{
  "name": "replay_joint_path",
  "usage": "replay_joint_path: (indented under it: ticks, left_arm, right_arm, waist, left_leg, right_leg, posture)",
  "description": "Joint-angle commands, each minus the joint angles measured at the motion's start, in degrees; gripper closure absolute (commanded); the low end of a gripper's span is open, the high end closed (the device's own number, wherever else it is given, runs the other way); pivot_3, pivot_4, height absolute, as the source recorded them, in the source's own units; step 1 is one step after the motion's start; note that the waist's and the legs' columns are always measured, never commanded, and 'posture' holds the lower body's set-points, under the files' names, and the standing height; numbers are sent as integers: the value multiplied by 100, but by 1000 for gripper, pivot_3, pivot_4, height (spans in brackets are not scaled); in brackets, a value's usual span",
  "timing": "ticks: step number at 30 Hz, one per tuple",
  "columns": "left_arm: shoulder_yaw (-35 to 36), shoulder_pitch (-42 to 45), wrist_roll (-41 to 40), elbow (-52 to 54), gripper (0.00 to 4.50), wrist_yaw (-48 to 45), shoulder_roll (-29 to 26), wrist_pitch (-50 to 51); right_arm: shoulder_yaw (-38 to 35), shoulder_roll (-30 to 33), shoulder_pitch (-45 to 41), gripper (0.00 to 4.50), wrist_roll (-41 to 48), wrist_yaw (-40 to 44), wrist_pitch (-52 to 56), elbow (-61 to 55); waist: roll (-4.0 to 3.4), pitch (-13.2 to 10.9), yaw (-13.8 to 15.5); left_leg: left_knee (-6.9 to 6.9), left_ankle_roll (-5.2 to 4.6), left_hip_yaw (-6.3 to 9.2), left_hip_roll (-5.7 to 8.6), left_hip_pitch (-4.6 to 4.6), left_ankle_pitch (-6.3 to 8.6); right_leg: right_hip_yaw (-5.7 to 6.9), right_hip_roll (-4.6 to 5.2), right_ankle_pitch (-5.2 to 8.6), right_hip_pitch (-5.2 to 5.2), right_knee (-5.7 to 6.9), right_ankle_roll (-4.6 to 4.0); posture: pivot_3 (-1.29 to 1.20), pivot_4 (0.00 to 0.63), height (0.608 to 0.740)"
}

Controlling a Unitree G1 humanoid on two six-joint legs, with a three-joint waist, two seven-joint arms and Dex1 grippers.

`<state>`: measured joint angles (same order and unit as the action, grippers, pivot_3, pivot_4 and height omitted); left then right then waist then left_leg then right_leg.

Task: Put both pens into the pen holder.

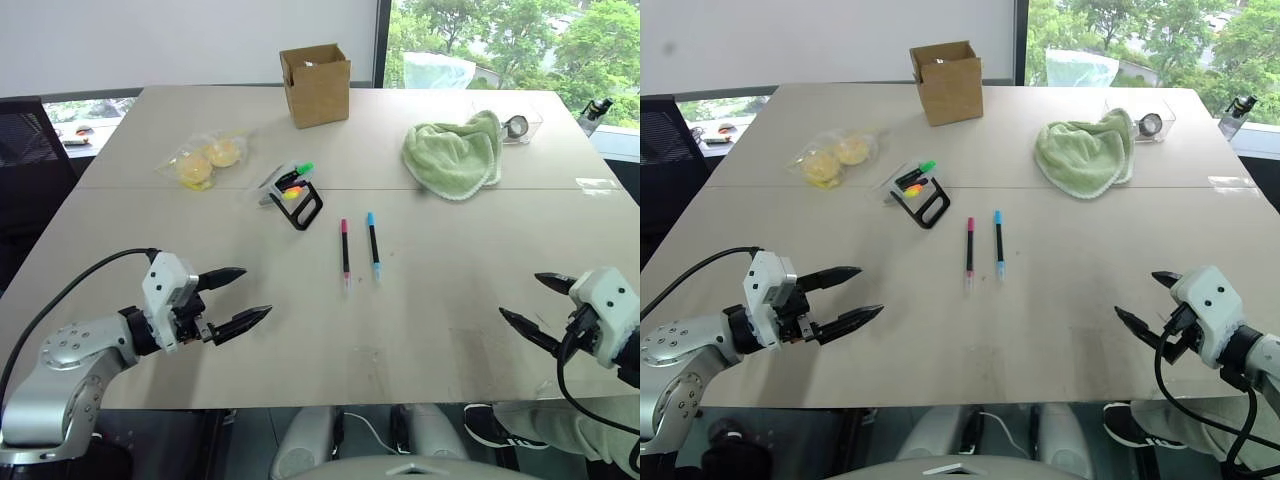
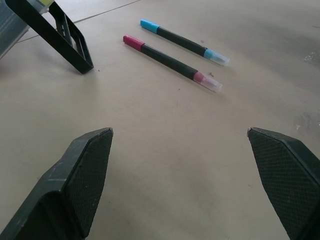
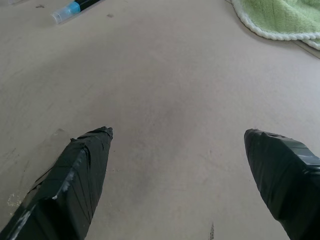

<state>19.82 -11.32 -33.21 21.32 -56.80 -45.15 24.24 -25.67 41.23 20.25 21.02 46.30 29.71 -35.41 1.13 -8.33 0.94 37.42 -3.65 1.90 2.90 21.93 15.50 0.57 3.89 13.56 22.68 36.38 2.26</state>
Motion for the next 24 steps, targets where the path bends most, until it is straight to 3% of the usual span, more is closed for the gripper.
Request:
replay_joint_path:
  ticks: [1, 7, 10, 12, 15, 19, 21, 24]
  left_arm:
    - [11, 164, -84, 156, 20, 61, 21, -40]
    - [-161, 409, -190, 427, 20, 330, 178, 168]
    - [-409, 816, -263, 899, 20, 1144, 433, 673]
    - [-610, 1260, -383, 1198, 20, 1965, 613, 1449]
    - [-933, 2236, -980, 1603, 20, 3171, 748, 3684]
    - [-1172, 3587, -1229, 1518, 20, 4067, 1332, 5596]
    - [-1165, 3911, -1101, 1432, 20, 4359, 1639, 5949]
    - [-1087, 3838, -1178, 1421, 20, 4166, 1833, 5680]
  right_arm:
    - [99, -55, -260, 0, 175, -218, 119, -278]
    - [908, -231, -1163, 0, 494, -848, 1012, -707]
    - [1313, -321, -1617, 0, 618, -920, 1088, -775]
    - [1362, -287, -1636, 0, 667, -740, 858, -808]
    - [1310, -176, -1506, 0, 698, -415, 475, -840]
    - [1302, -42, -1596, 0, 652, -541, 542, -786]
    - [1368, -30, -1843, 0, 945, -742, 1100, -771]
    - [1959, -146, -2705, 0, 936, -1381, 2164, -684]
  waist:
    - [0, 0, 0]
    - [-5, -3, -10]
    - [-5, -4, 14]
    - [-7, -6, 17]
    - [0, -6, 111]
    - [1, -8, 112]
    - [8, -10, 74]
    - [11, -11, -67]
  left_leg:
    - [0, 0, 0, 0, 0, 0]
    - [0, -1, 0, 0, 0, 1]
    - [0, 6, 1, 1, 4, -3]
    - [0, 10, 2, 4, 6, -5]
    - [4, 9, 12, 13, 12, -5]
    - [9, 11, 12, 20, 7, -7]
    - [13, 13, 12, 20, 6, -8]
    - [11, 23, 11, 20, -1, -14]
  right_leg:
    - [0, 0, 0, 0, 0, 0]
    - [2, 2, 3, 2, 1, -6]
    - [6, 2, -7, 2, -1, 12]
    - [7, 4, -8, 2, -6, 13]
    - [16, 7, -10, 1, -8, 18]
    - [14, 0, -11, 0, 5, 23]
    - [13, -5, -12, 0, 10, 24]
    - [0, -10, -11, 3, 19, 23]
  posture:
    - [0, 150, 740]
    - [0, 150, 740]
    - [0, 150, 740]
    - [0, 150, 740]
    - [0, 150, 740]
    - [0, 150, 740]
    - [0, 150, 740]
    - [0, 150, 740]
